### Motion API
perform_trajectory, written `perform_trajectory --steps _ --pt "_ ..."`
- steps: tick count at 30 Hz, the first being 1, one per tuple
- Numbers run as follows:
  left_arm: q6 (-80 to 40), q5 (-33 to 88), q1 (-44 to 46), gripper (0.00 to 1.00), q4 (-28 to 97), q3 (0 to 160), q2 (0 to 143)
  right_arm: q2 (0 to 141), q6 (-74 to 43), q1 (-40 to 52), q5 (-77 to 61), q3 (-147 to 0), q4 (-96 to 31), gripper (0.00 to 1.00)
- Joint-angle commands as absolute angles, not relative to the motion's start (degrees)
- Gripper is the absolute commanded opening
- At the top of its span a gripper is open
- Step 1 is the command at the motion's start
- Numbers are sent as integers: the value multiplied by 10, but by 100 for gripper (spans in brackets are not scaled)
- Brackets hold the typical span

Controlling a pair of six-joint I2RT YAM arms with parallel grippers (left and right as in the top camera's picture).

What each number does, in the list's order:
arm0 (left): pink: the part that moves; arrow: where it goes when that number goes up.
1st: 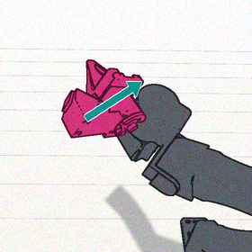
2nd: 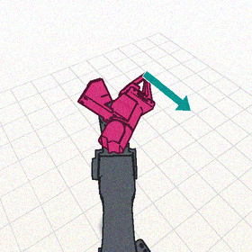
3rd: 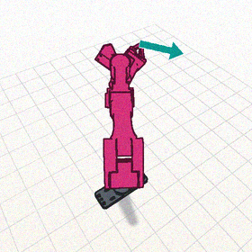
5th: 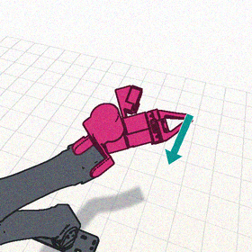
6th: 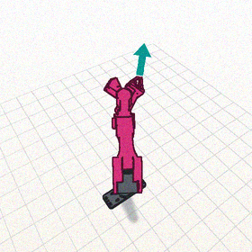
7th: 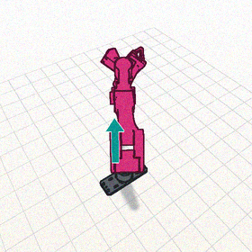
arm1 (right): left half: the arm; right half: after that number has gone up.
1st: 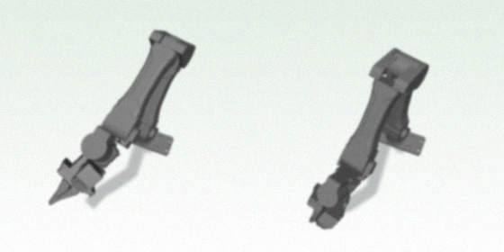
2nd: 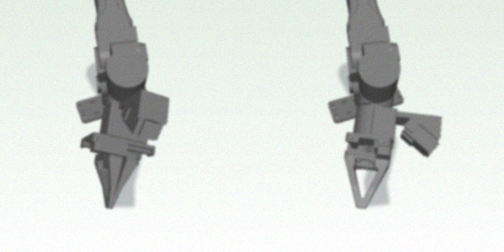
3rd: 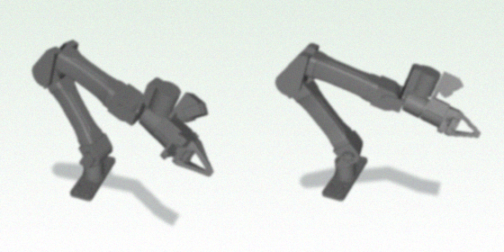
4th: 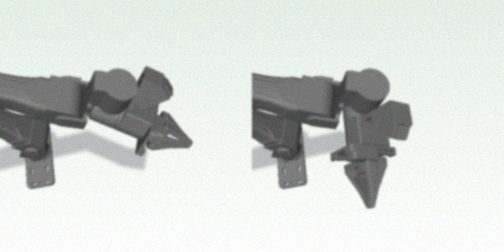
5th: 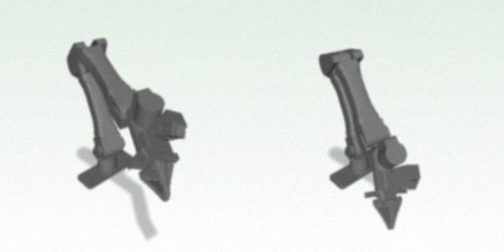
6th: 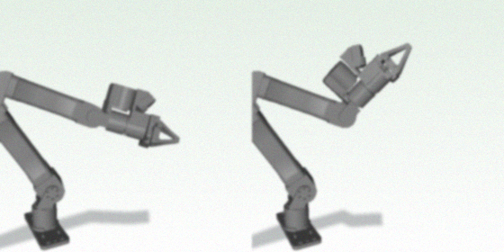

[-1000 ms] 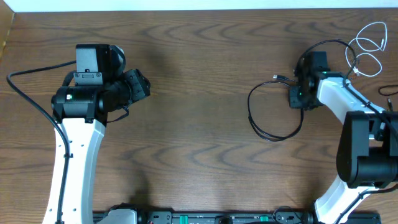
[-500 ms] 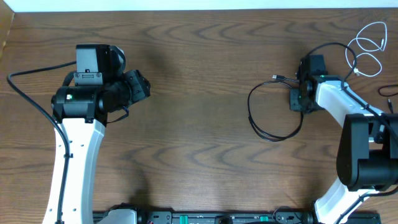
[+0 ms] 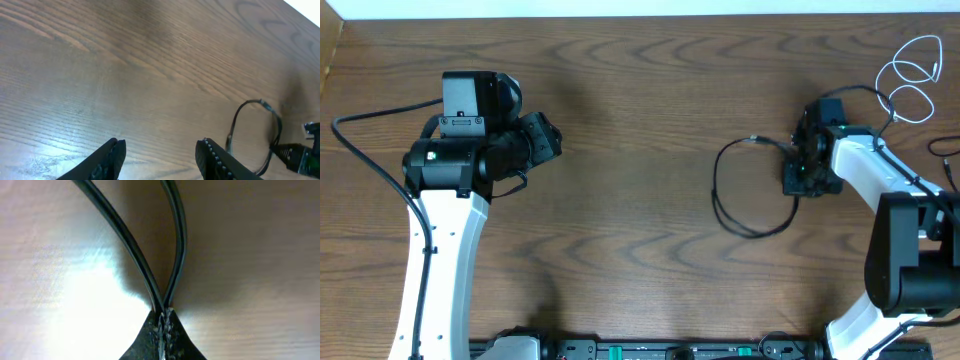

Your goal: Untangle cables

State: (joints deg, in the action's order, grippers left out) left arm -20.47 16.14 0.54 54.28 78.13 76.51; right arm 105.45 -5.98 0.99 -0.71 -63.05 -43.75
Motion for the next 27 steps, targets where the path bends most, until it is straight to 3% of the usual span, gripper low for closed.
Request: perform_trajectory --steps 1,6,14,21,27 --pt "-191 154 3 51 546 773 771 987 -70 -9 -104 -687 -480 1" --pt "-203 154 3 51 546 773 771 896 -83 -51 -192 -766 -546 1" --pt "-202 154 3 51 546 773 771 809 -133 -196 -196 -883 -642 1" --pt "-202 154 3 51 548 773 771 797 -153 -406 -195 -911 -604 1" --pt "-202 154 3 51 548 773 771 798 -192 -485 -193 -957 -554 1"
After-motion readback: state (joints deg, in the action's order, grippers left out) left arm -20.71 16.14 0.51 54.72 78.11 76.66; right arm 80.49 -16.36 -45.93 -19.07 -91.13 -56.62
